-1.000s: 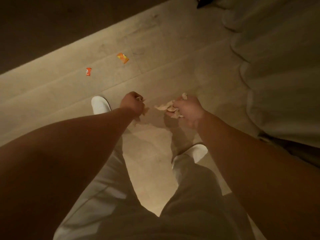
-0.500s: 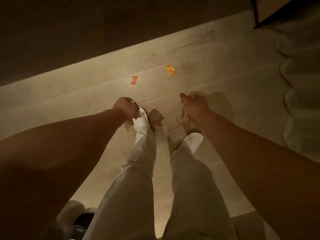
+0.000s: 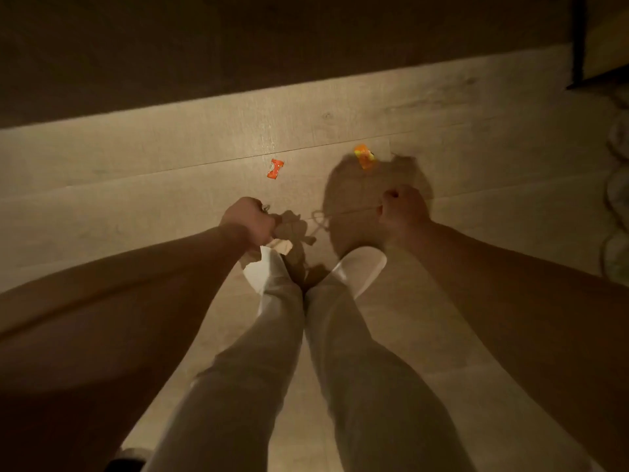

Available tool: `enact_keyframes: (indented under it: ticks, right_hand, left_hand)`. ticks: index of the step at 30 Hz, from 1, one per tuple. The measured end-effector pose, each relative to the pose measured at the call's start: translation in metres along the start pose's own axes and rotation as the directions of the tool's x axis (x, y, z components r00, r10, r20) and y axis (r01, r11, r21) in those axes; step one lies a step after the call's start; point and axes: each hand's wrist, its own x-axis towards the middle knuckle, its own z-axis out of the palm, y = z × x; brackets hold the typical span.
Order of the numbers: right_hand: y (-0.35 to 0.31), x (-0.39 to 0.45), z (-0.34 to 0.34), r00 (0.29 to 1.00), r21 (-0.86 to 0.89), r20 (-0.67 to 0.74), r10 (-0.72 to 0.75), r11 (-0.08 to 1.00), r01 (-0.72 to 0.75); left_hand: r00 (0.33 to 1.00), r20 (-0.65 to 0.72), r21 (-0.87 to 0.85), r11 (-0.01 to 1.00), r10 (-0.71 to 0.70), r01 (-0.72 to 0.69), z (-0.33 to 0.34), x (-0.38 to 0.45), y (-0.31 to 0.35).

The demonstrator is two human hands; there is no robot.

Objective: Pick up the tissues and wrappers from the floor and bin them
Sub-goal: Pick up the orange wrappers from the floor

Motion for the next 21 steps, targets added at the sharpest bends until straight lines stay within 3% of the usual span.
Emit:
enact_keyframes:
  ticks: [2, 5, 11, 16, 21]
  right_hand:
    - [0.003, 0.035, 0.018, 0.998, -0.038, -0.063, -0.016, 0.999, 0.014]
    - [0.008, 0.085, 0.042, 0.998, -0.095, -0.044, -0.047, 0.995, 0.042]
    - [0.016, 0.177, 0.074, 0.998, -0.04, -0.011, -0.066, 0.997, 0.066]
    - [0.024, 0.234, 0.097, 0.958, -0.195, -0.074, -0.276, 0.946, 0.257]
    - [0.037, 0.257, 0.113, 0.916, -0.261, -0.11, -0.385, 0.901, 0.347]
  left_hand:
    - [1.0, -0.024, 0.027, 1.0, -0.005, 0.006, 0.011, 0.034, -0.003]
    - [0.999, -0.043, -0.004, 1.0, 0.019, -0.019, 0.027, 0.091, -0.004]
    - [0.991, -0.124, -0.089, 0.995, -0.045, 0.034, 0.047, 0.197, -0.002]
    - [0.989, -0.136, -0.122, 0.991, -0.063, 0.047, 0.071, 0.256, -0.003]
    - [0.952, -0.305, -0.017, 1.0, -0.015, 0.011, 0.101, 0.277, -0.017]
